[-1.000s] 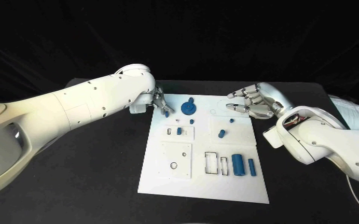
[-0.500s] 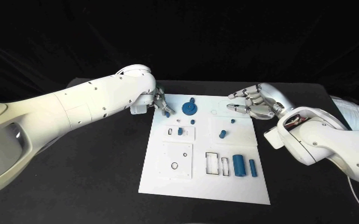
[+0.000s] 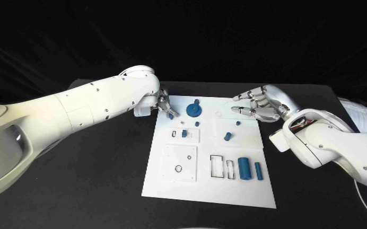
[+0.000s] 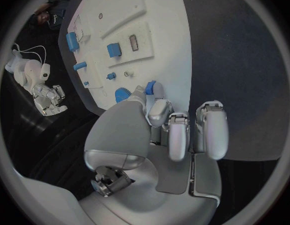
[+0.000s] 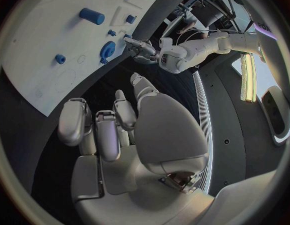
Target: Assemble the parts on the task board
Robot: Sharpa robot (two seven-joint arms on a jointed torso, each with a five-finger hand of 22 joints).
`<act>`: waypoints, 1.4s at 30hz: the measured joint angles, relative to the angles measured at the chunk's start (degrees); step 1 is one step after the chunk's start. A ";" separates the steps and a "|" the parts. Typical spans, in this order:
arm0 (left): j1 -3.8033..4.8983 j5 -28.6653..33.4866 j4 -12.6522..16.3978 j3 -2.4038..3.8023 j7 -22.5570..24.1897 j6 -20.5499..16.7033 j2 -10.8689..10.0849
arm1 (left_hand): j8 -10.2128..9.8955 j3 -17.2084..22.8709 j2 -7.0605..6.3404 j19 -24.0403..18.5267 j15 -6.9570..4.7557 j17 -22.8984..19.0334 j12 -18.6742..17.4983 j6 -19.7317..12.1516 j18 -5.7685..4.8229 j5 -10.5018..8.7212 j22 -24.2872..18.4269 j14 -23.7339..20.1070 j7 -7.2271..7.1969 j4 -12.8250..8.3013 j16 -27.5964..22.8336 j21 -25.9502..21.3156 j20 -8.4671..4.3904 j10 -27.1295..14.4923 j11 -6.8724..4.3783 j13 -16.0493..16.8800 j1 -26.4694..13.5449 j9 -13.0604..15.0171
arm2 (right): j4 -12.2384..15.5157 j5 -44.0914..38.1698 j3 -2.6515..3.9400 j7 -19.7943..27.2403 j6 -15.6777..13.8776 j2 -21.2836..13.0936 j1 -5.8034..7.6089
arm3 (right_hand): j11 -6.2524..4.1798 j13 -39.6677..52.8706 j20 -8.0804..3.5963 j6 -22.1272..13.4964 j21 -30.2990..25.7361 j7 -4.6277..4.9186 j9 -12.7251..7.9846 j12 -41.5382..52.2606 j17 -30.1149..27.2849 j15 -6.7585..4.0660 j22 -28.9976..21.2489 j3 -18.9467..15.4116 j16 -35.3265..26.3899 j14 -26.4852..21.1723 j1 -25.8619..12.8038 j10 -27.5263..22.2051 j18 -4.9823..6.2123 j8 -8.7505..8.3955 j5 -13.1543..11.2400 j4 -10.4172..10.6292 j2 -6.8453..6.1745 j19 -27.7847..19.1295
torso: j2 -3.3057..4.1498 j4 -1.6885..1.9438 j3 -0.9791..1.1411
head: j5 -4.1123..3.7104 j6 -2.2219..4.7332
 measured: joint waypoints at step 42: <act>-3.82 4.09 21.57 -0.65 1.95 -14.74 -12.83 | 0.96 7.49 0.78 0.00 -0.22 0.03 0.21 -2.41 0.00 -0.33 -0.01 -0.19 -0.08 -3.20 0.00 0.23 -0.40 0.25 -0.66 0.26 9.23 1.50 | -0.57 0.34 -0.01 -0.12 0.82 0.23 -0.02 | 0.00 -0.06 0.00 0.00 -0.22 0.00 0.00 0.00 -0.02 0.00 0.00 0.07 0.00 0.00 -0.31 0.00 0.00 0.00 0.23 0.40 0.31 0.00 | -0.07 0.09 -0.01 | 0.49 -0.21</act>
